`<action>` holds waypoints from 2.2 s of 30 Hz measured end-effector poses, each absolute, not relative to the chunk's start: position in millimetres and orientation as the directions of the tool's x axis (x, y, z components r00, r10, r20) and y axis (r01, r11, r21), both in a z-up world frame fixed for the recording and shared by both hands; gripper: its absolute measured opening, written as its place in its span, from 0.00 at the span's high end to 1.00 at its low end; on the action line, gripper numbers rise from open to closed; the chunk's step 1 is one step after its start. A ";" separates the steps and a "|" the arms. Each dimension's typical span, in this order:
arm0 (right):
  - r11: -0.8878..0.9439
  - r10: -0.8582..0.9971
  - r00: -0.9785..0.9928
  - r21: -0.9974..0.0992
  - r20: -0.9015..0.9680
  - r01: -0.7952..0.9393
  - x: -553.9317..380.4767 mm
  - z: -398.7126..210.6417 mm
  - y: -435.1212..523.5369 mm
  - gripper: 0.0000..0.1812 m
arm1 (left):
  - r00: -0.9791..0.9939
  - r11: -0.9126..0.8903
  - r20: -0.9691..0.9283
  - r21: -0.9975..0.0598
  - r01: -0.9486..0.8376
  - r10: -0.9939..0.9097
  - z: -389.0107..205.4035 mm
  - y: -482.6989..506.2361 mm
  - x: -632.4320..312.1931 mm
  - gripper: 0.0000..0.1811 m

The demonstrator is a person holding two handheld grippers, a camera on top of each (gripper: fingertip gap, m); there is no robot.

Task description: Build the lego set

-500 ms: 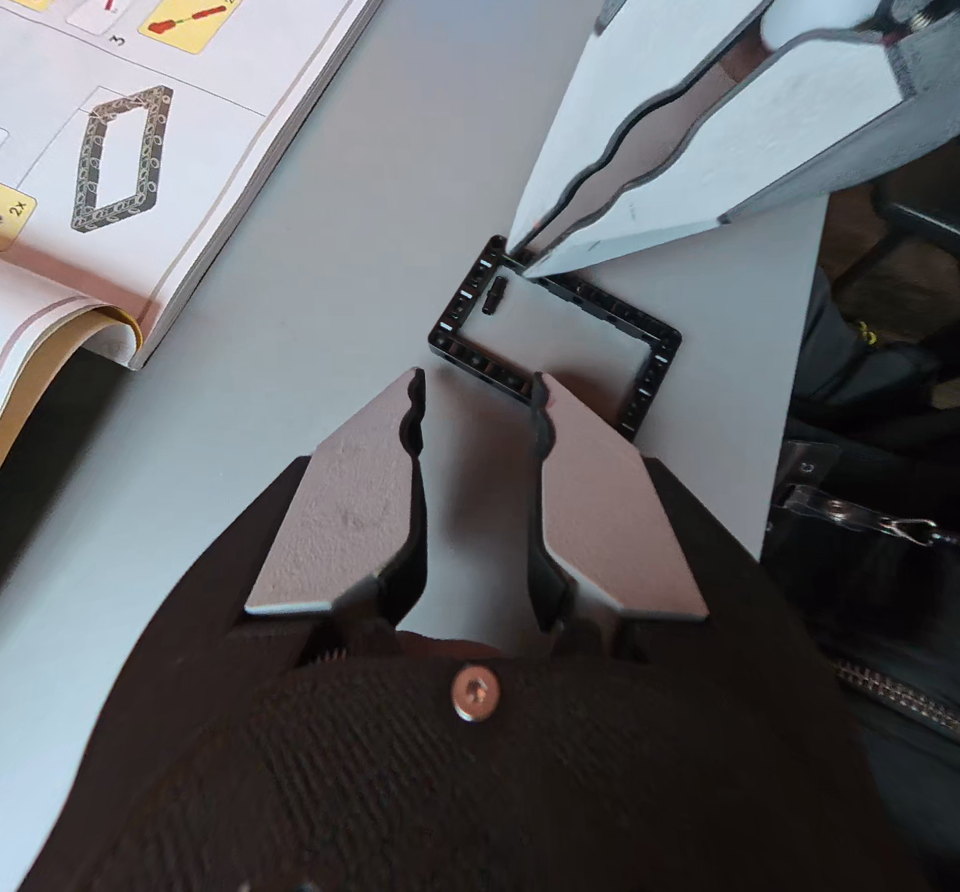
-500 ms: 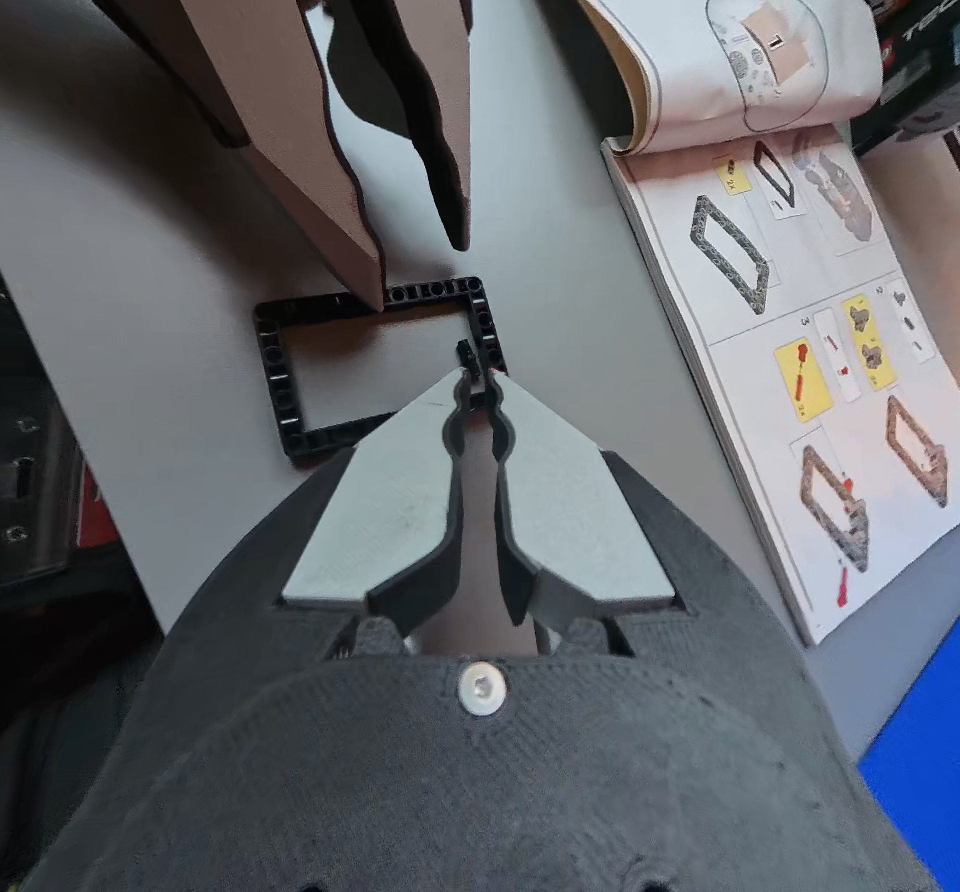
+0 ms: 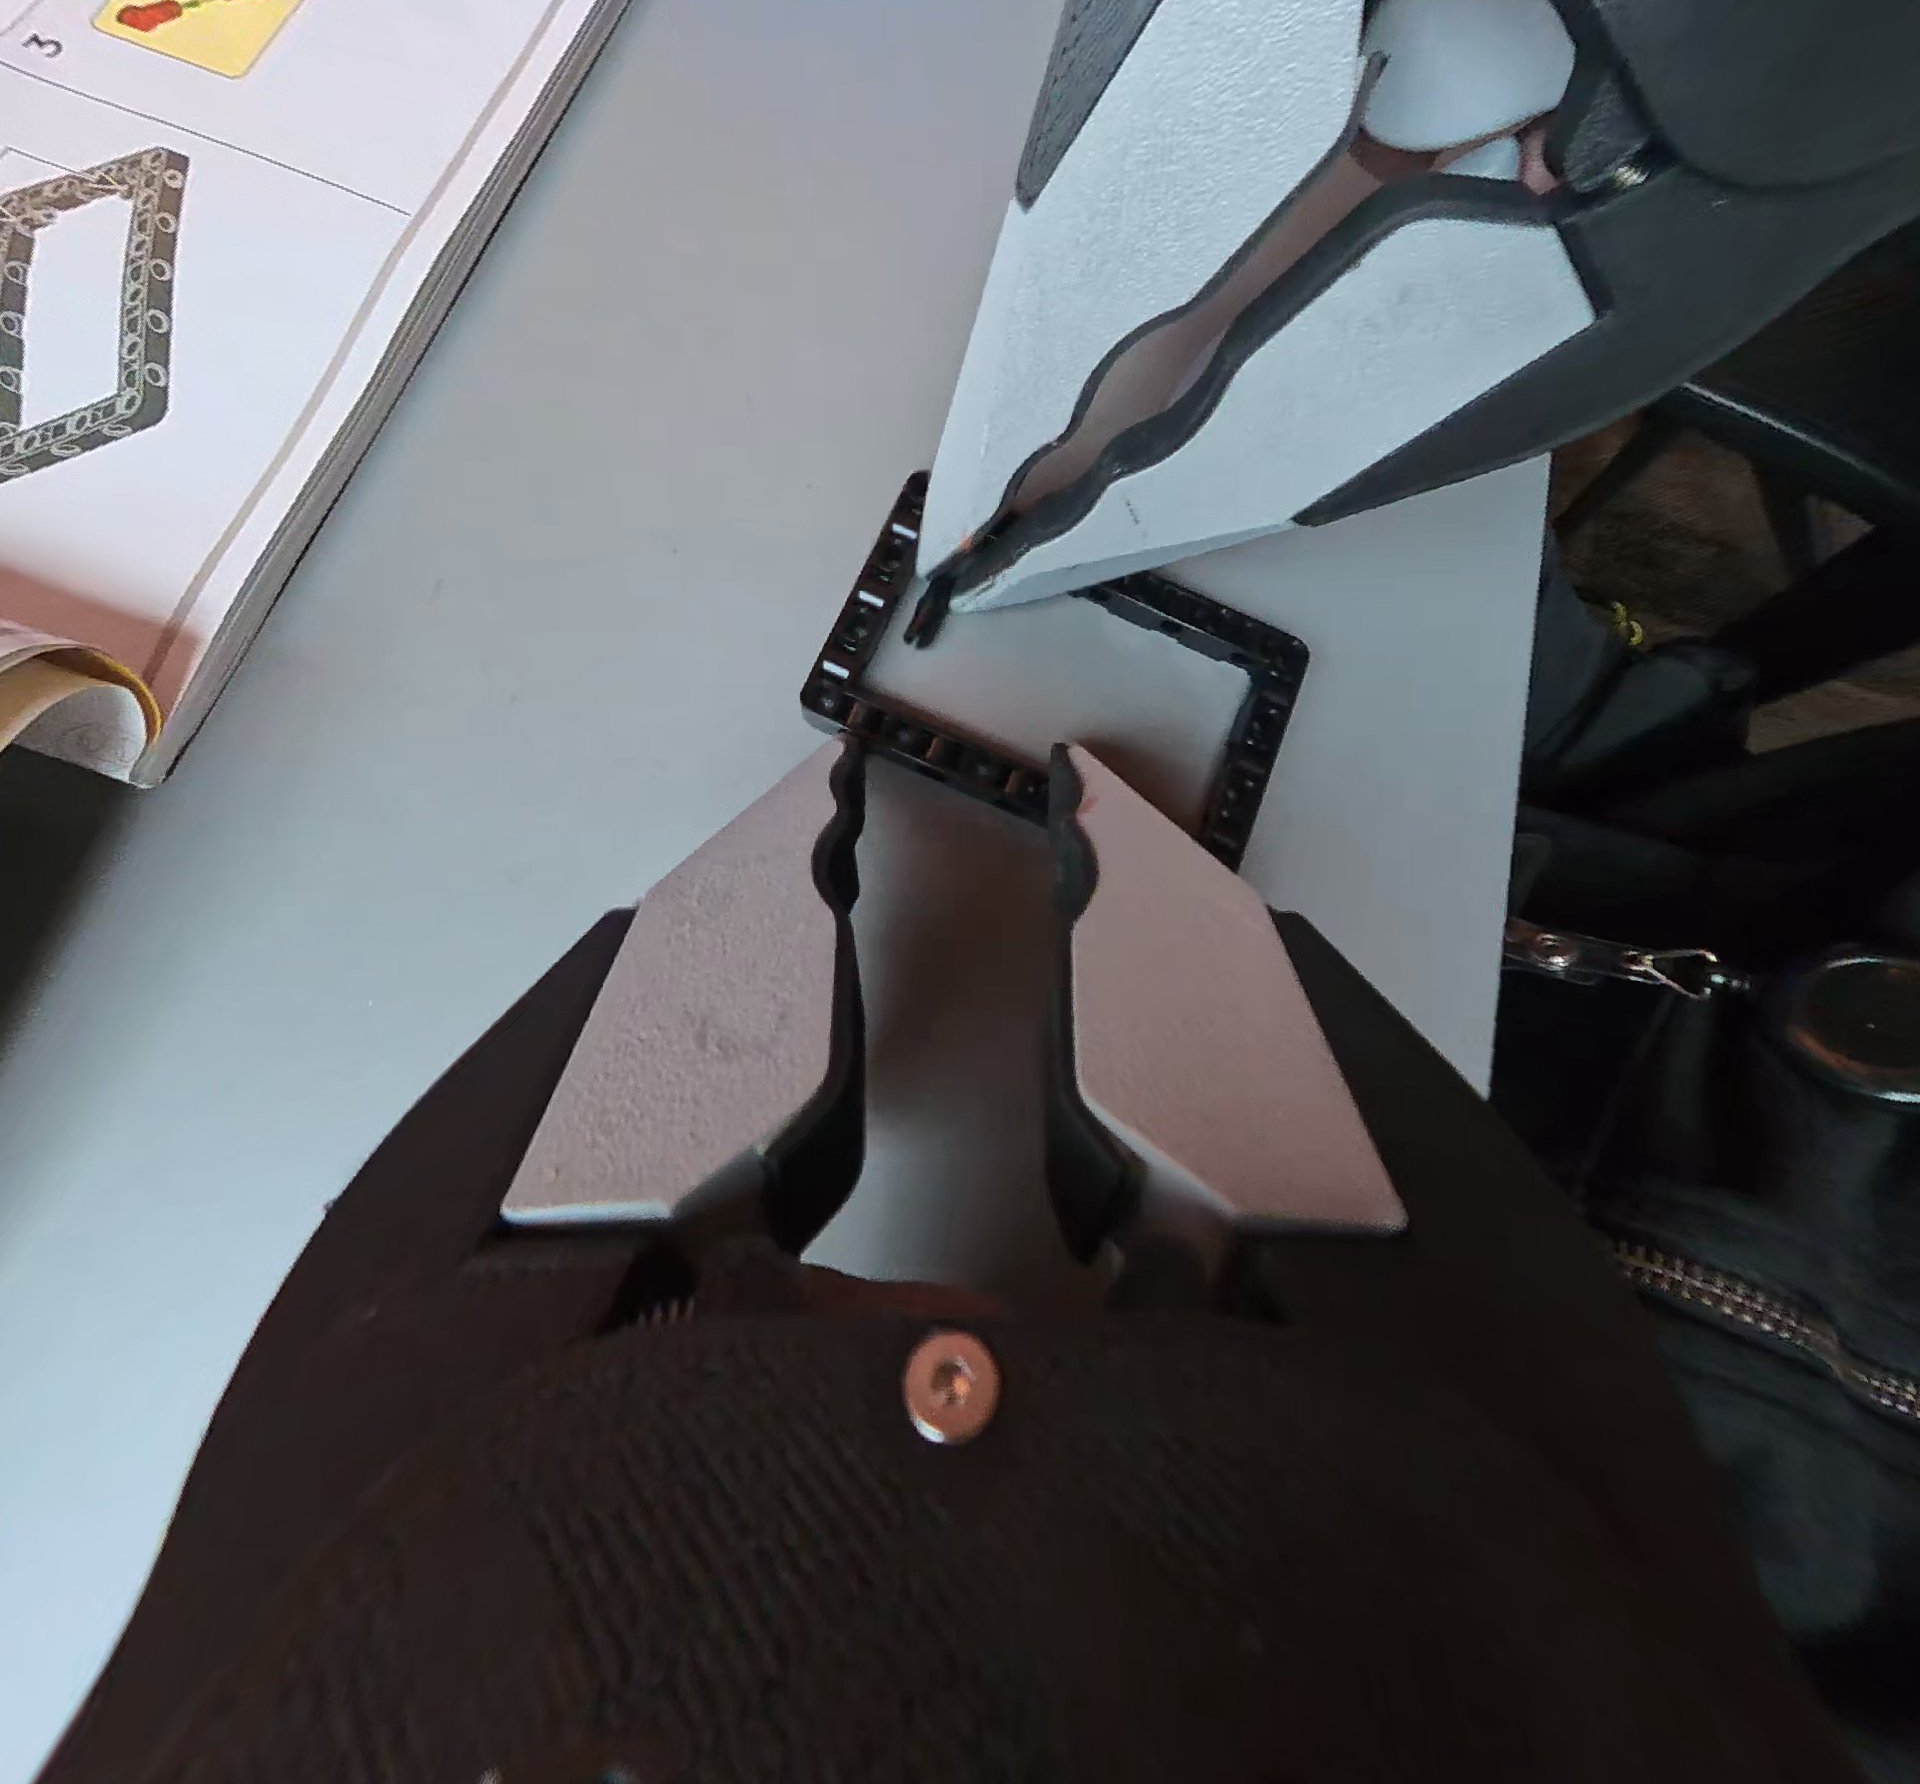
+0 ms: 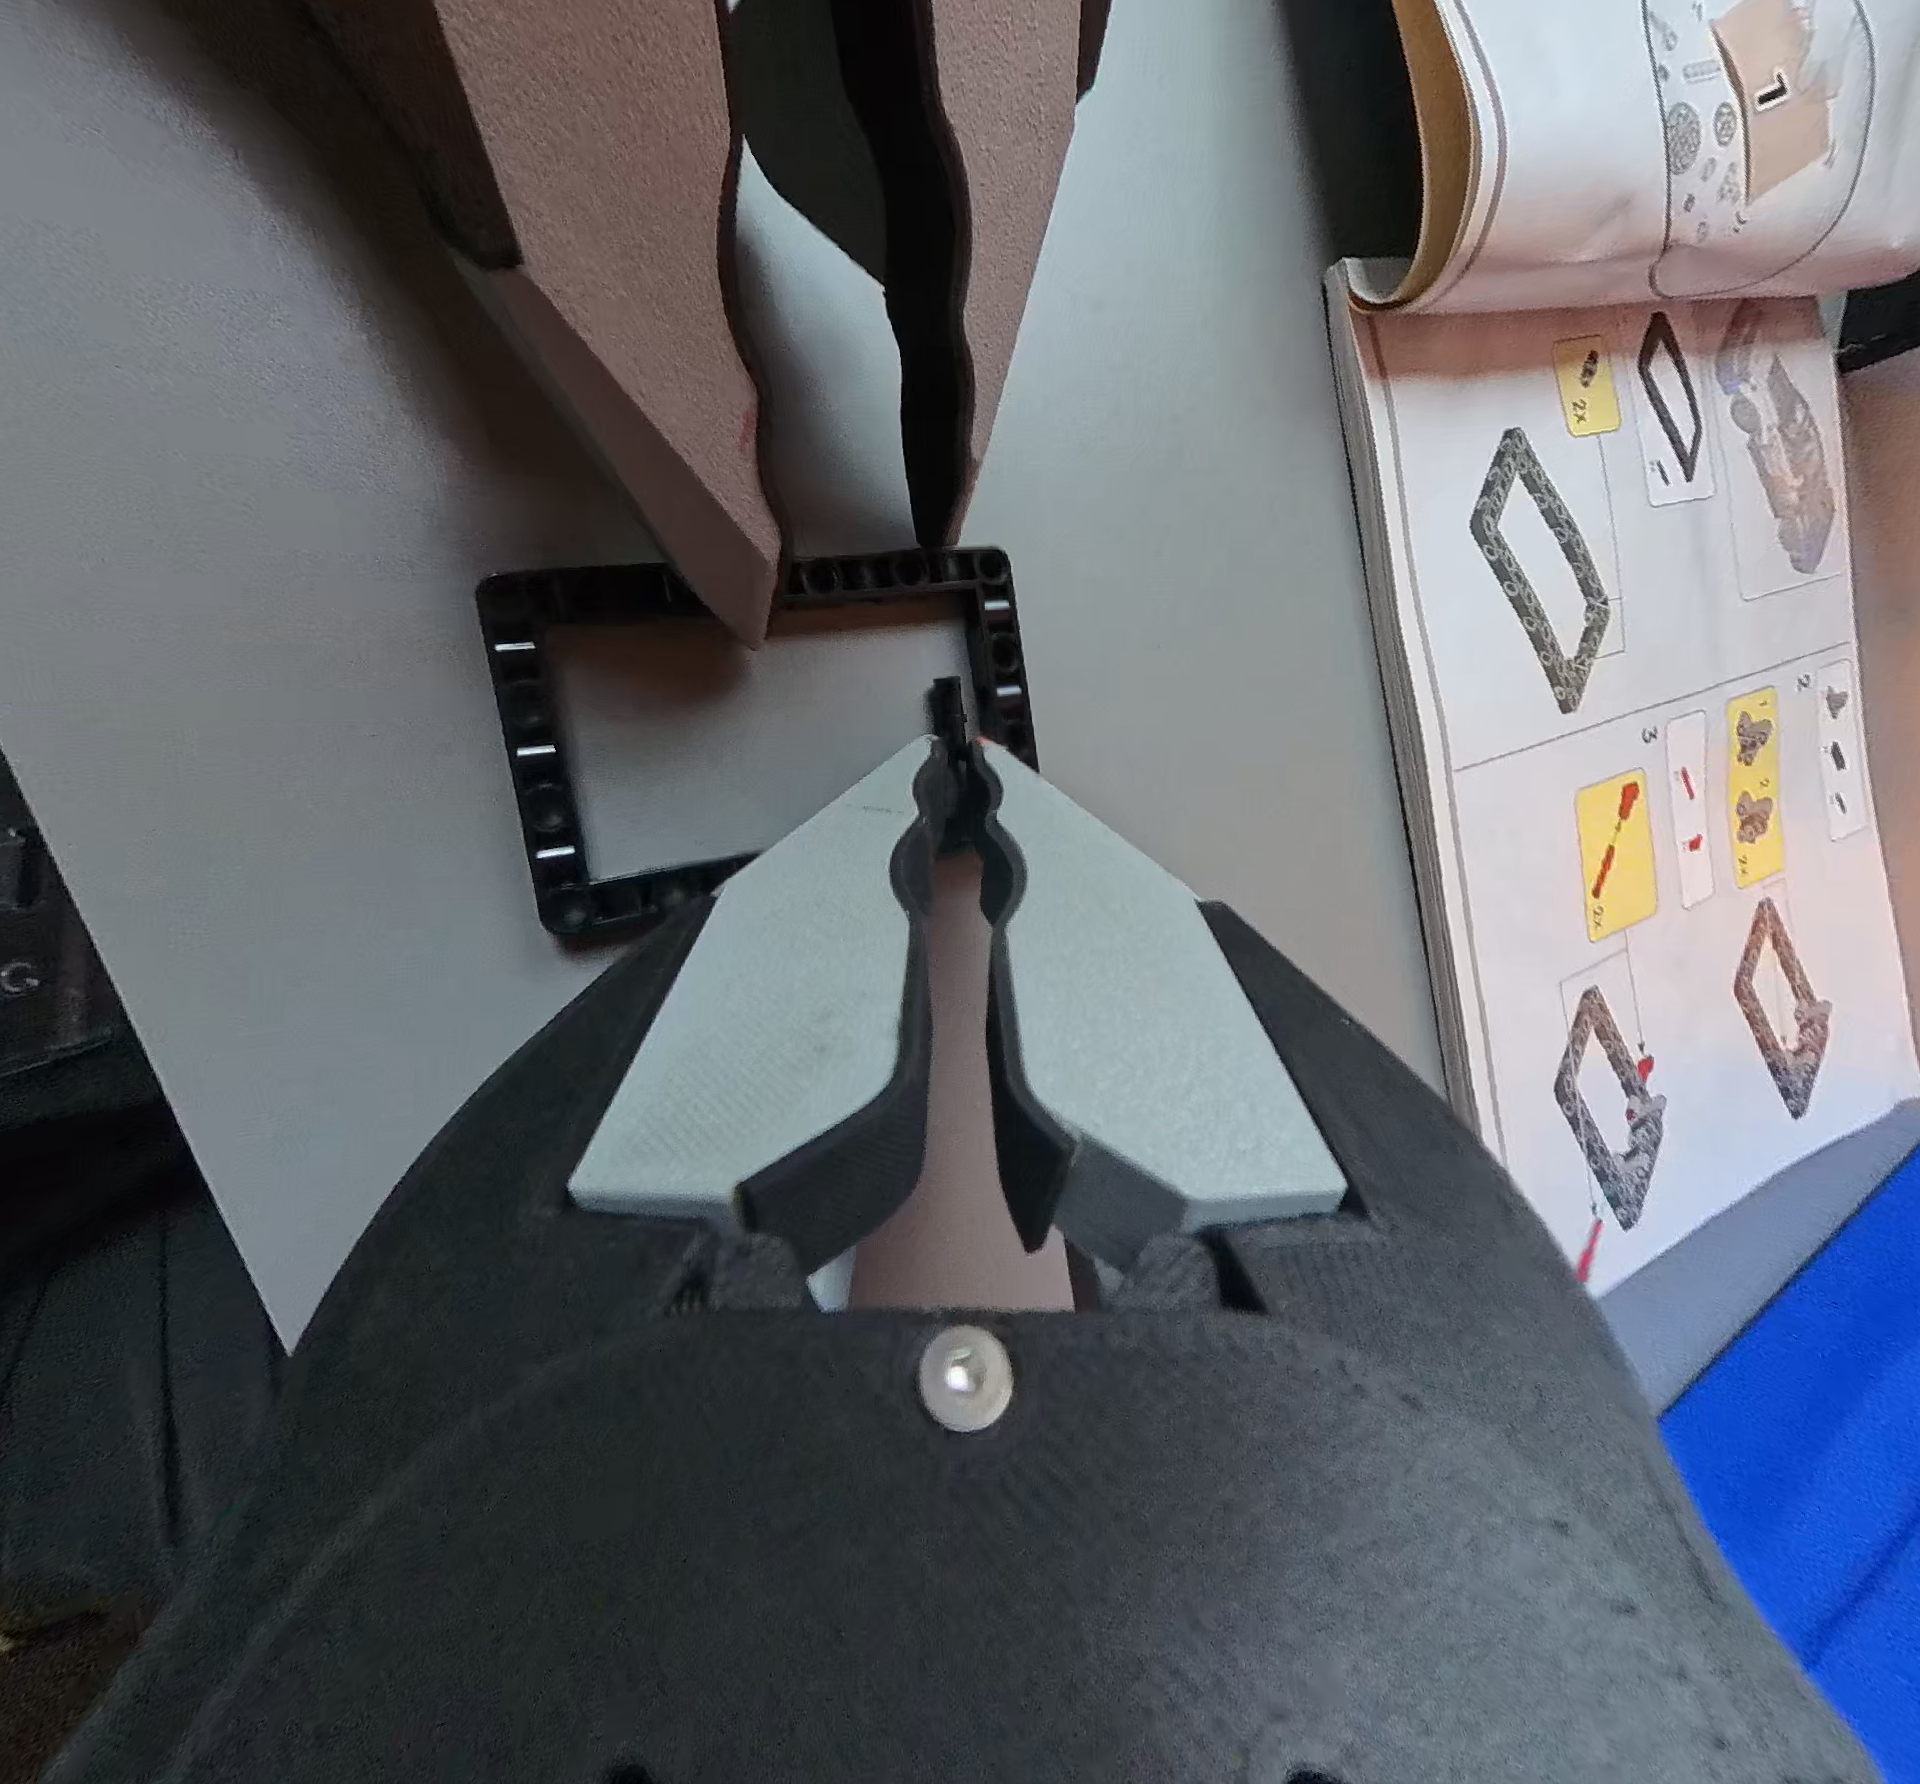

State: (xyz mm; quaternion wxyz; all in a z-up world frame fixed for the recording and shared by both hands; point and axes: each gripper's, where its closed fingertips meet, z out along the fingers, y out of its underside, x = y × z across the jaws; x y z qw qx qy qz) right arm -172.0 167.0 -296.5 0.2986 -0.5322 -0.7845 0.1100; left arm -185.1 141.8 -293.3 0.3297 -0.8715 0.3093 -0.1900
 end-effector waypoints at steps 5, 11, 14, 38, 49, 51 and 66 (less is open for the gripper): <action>0.417 0.901 -0.269 -0.510 0.341 0.752 -179.3 -296.3 163.5 1.00 | 0.725 -0.580 0.147 -0.713 -0.394 -0.673 -293.2 144.1 -184.6 0.83; 0.373 0.921 -0.229 -0.538 0.316 0.756 -183.5 -296.1 161.4 1.00 | 0.724 -0.579 0.139 -0.707 -0.405 -0.676 -293.4 144.1 -184.3 0.84; 0.309 0.943 -0.160 -0.585 0.293 0.750 -183.8 -295.9 161.7 1.00 | 0.725 -0.577 0.136 -0.710 -0.403 -0.675 -293.3 144.2 -184.4 0.83; 0.788 0.498 -0.425 -0.189 0.756 0.586 -192.4 -293.8 167.9 1.00 | 0.693 -0.556 0.128 -0.706 -0.439 -0.710 -293.6 149.9 -190.3 0.83; 0.793 0.527 -0.451 -0.226 0.721 0.566 -198.1 -291.0 160.2 1.00 | 0.694 -0.576 0.171 -0.710 -0.405 -0.699 -293.9 152.3 -191.6 0.89; 0.728 0.643 -0.395 -0.364 0.656 0.581 -197.6 -290.9 159.7 1.00 | 0.698 -0.576 0.166 -0.710 -0.406 -0.697 -294.1 152.5 -191.9 0.90; 0.186 0.978 -0.048 -0.753 0.201 0.632 -169.6 -279.3 182.2 0.82 | 0.783 -0.620 0.006 -0.614 -0.488 -0.622 -296.8 144.1 -198.9 0.75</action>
